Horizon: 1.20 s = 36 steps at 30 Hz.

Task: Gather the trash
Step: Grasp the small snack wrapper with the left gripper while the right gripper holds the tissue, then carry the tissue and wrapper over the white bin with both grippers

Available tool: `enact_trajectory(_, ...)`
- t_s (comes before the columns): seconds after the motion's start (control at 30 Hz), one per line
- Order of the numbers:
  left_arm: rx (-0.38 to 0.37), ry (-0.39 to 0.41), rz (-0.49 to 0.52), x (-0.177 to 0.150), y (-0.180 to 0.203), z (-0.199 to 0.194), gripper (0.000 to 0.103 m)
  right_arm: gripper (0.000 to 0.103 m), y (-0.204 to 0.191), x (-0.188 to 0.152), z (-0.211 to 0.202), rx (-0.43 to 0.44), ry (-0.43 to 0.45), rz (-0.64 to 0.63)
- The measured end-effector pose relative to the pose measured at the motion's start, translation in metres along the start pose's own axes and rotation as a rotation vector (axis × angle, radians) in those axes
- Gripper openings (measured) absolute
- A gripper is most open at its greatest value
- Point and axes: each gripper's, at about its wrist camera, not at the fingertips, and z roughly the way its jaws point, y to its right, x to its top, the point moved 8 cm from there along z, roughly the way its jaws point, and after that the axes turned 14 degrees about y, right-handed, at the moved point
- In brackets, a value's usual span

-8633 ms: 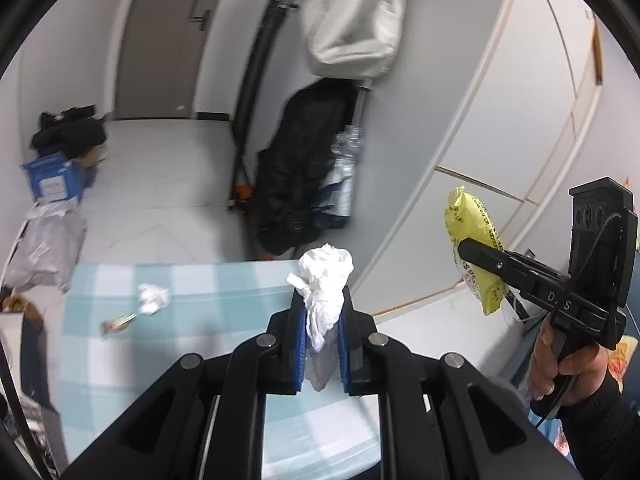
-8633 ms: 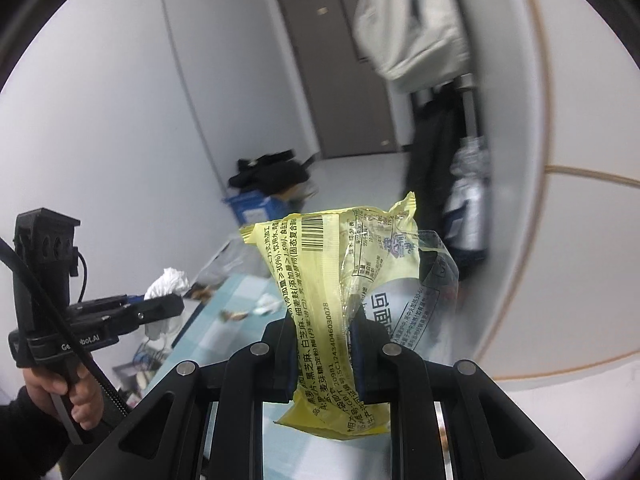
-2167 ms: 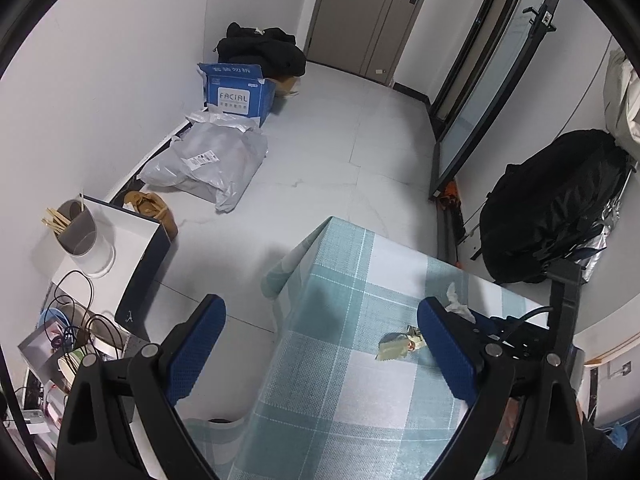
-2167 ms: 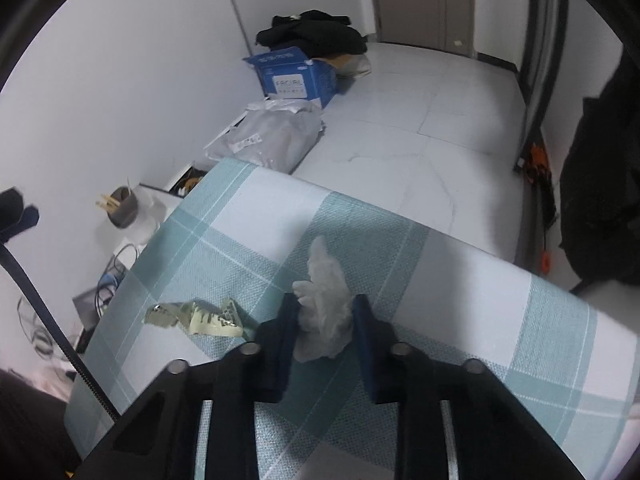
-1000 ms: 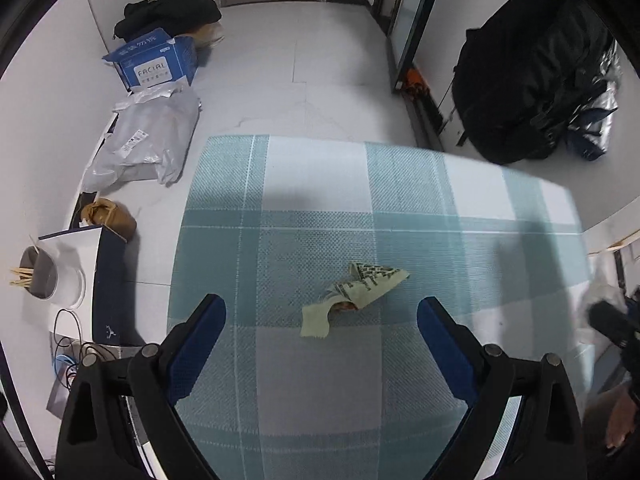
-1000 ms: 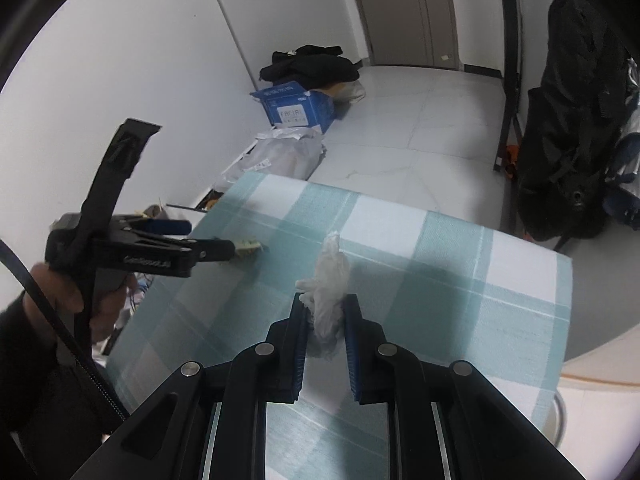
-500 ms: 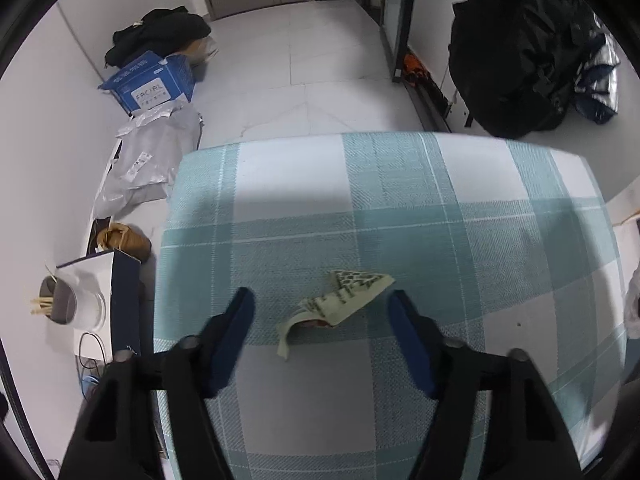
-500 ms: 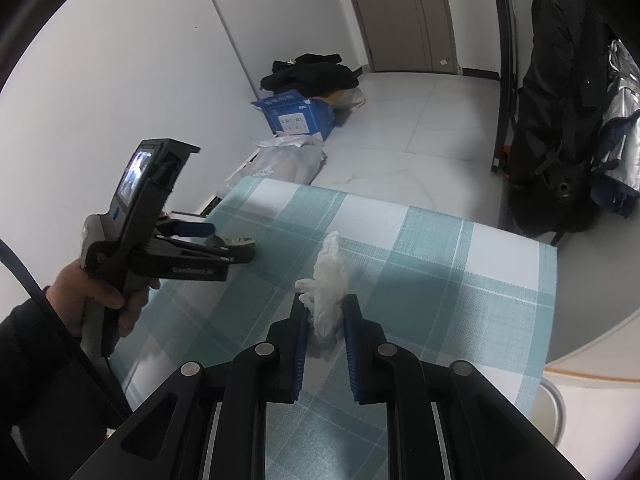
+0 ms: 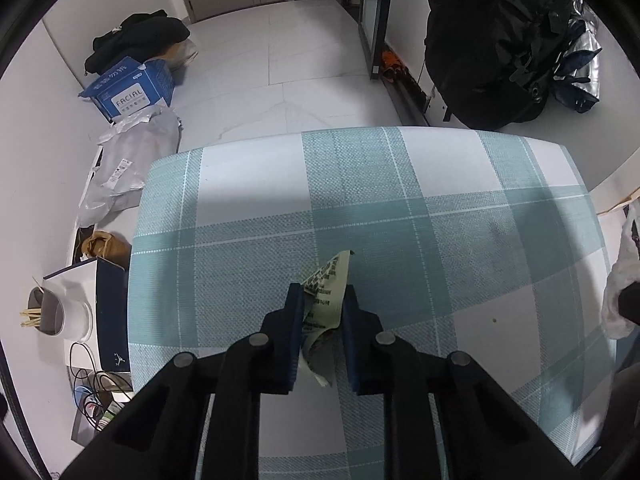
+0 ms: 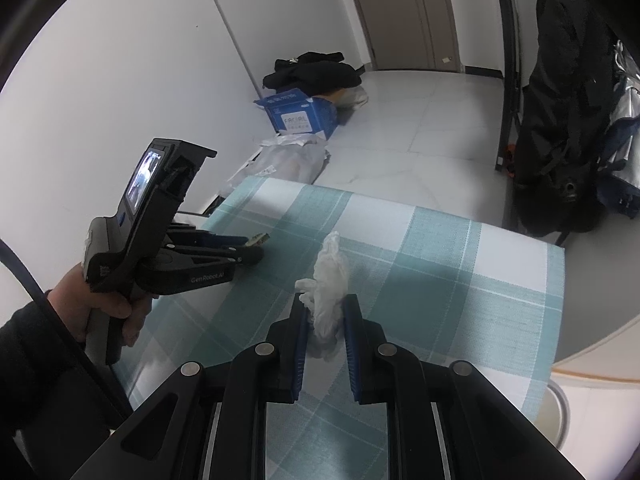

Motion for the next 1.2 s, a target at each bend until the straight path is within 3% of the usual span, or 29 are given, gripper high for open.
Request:
enact_trajectory(0.4, -0.06, -0.011, -0.088, -0.005, 0.003, -0.015, 0.01, 0.016, 0.003, 0.008, -0.02, -0.006, 0.021, 0.051)
enact_trajectory(0.63, -0.084, 0.079, -0.074, 0.001, 0.028, -0.052, 0.01, 0.016, 0.002, 0.016, -0.063, -0.01, 0.083, 0.077)
enact_trajectory(0.87, -0.209, 0.161, -0.096, 0.008, 0.063, -0.098, 0.01, 0.016, 0.002, 0.012, -0.114, -0.042, 0.137, 0.076)
enact_trajectory(1.2, -0.284, 0.292, -0.026, 0.02, 0.124, -0.159, 0.01, 0.016, 0.013, 0.028, -0.186, -0.103, 0.252, 0.074)
